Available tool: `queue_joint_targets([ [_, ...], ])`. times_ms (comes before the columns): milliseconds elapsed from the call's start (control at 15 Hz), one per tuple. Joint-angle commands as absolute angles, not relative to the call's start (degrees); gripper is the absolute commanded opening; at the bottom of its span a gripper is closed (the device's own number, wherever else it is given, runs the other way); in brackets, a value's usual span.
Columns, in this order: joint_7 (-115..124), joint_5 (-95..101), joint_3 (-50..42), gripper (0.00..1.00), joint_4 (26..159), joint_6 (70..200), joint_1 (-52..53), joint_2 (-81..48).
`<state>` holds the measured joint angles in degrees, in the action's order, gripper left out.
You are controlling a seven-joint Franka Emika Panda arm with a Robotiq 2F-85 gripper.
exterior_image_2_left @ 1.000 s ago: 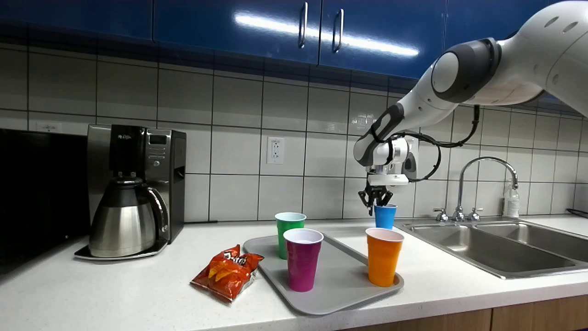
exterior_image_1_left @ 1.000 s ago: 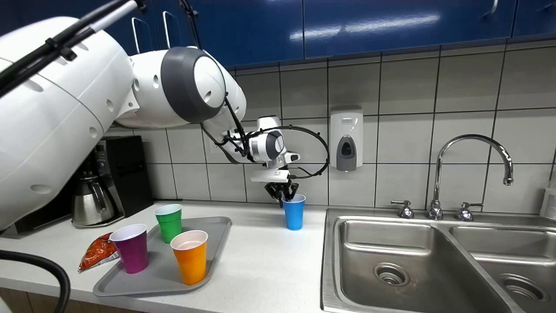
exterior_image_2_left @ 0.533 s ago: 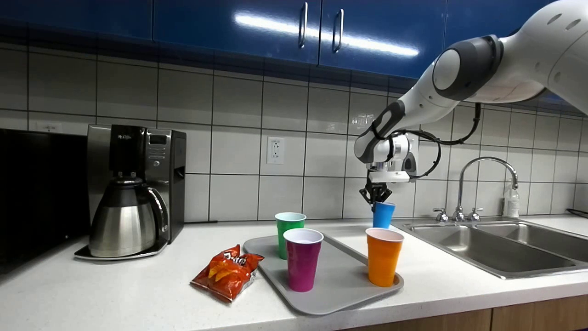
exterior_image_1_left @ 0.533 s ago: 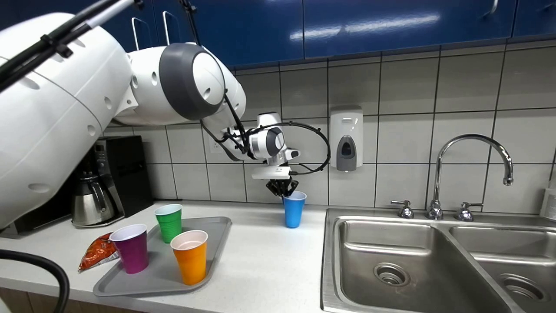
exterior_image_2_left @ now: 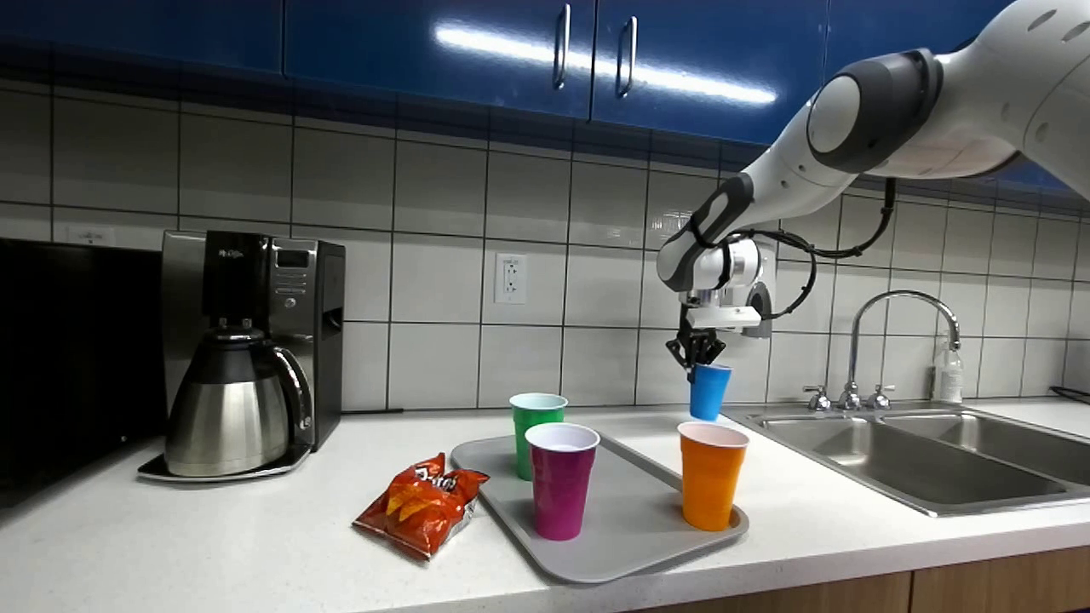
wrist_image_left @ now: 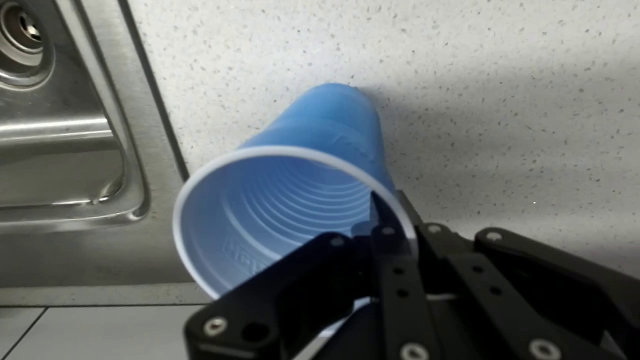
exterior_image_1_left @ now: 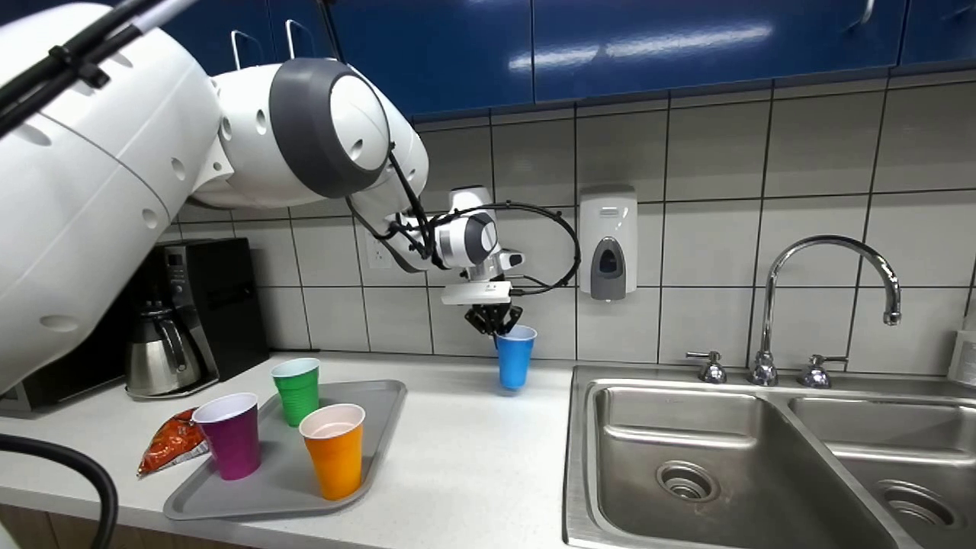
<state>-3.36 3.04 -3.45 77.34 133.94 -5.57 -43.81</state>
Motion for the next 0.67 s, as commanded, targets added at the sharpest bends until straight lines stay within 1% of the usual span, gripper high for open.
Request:
queue_joint_targets([
  [0,-6.99,1.83,-1.56,0.01,83.36,133.93,-6.63,-38.74],
  [600,-11.28,0.82,2.46,0.01,96.72,136.25,-5.59,-28.84],
])
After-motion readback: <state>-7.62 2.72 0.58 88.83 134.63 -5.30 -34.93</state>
